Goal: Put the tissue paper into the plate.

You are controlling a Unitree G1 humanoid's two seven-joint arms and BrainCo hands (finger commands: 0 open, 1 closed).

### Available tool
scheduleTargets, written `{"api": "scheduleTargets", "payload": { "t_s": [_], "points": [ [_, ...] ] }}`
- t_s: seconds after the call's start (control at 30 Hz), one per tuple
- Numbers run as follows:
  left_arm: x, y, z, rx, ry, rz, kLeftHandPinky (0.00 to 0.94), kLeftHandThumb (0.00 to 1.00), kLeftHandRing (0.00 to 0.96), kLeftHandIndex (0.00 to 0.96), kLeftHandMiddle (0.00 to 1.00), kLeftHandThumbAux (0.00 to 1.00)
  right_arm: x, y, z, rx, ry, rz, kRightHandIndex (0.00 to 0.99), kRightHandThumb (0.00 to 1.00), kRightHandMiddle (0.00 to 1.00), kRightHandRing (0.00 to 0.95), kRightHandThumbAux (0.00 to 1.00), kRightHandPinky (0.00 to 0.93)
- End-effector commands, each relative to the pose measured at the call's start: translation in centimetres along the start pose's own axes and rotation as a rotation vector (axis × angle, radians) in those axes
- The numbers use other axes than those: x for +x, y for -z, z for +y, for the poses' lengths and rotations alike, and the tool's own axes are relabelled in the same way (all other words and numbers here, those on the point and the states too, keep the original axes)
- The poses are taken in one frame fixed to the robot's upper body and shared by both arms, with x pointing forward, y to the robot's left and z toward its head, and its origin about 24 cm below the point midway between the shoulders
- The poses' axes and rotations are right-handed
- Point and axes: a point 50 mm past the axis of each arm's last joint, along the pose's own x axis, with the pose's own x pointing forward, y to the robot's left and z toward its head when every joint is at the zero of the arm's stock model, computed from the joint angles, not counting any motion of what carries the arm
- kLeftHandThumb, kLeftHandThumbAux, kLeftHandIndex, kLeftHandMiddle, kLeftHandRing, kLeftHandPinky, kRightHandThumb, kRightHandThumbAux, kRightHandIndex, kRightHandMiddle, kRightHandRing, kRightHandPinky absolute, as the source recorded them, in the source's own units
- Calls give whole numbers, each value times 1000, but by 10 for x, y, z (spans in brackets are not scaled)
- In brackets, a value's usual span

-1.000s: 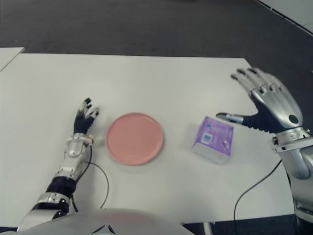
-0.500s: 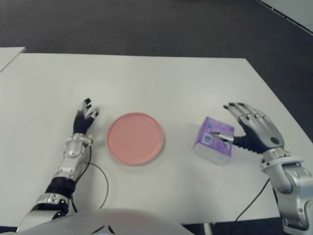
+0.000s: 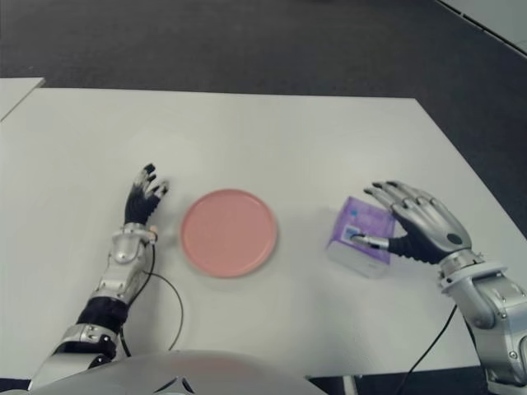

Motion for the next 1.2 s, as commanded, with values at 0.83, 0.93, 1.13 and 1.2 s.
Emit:
{"api": "scheduleTargets", "payload": {
  "t_s": [0.83, 0.93, 1.13, 1.2],
  "points": [
    [-6, 6, 3, 0, -18, 36, 0, 0, 0, 0, 0, 688, 5, -7, 36, -120, -175, -15, 0, 397, 0, 0, 52, 0],
    [-6, 6, 3, -1, -17, 36, 0, 0, 0, 0, 0, 686, 6, -7, 37, -122, -184, -16, 0, 391, 0, 0, 49, 0],
    [-6, 6, 3, -1, -13, 30, 0, 0, 0, 0, 0, 675, 7, -6, 41, -129, -207, -15, 0, 377, 0, 0, 44, 0],
    [-6, 6, 3, 0, -13, 30, 0, 0, 0, 0, 0, 671, 9, -5, 44, -132, -213, -13, 0, 371, 0, 0, 43, 0]
  ]
}}
